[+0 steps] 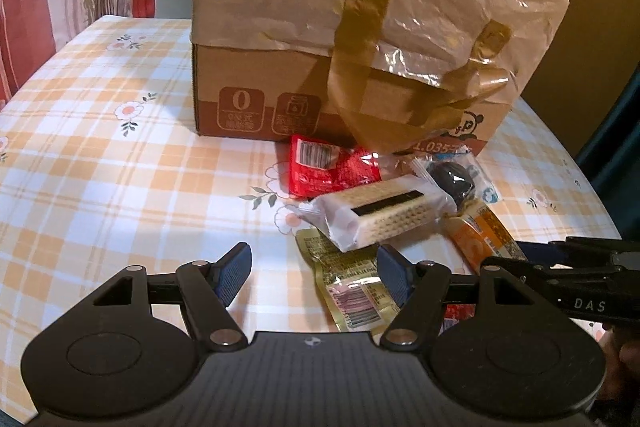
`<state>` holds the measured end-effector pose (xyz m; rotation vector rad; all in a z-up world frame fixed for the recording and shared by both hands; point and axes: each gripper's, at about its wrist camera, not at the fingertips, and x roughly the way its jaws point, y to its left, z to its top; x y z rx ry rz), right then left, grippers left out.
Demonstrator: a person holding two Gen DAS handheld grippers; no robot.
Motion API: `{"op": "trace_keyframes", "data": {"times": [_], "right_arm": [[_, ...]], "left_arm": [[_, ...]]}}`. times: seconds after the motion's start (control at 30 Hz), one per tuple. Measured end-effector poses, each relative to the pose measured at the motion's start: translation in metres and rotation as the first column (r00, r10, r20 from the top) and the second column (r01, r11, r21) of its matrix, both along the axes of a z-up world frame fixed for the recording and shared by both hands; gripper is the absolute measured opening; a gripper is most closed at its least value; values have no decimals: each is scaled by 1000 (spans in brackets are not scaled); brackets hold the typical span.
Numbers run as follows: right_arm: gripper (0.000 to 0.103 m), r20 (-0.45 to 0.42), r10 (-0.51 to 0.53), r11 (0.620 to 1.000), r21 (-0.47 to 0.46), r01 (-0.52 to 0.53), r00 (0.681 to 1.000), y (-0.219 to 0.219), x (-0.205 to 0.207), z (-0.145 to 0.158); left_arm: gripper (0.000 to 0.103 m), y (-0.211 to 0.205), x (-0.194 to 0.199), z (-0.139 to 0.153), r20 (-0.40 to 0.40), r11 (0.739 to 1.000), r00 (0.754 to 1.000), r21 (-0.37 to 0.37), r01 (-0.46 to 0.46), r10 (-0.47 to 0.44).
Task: Organize snacks
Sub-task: 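Grasp the orange-white bar packet with the right tool while the left tool returns to the pile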
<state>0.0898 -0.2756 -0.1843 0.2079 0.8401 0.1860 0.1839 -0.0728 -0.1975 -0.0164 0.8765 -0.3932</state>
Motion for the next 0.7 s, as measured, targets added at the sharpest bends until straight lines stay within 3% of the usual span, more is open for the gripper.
{"op": "trace_keyframes", "data": {"times": [0.43, 0.7], "right_arm": [[43, 10, -9, 1000, 10, 9, 1000, 0, -1, -1], [43, 10, -11, 1000, 9, 11, 1000, 0, -1, -1]], "left_arm": [[71, -17, 4, -11, -14, 998, 999, 36, 43, -42], [71, -45, 1, -17, 24, 983, 993, 146, 111, -116]]}}
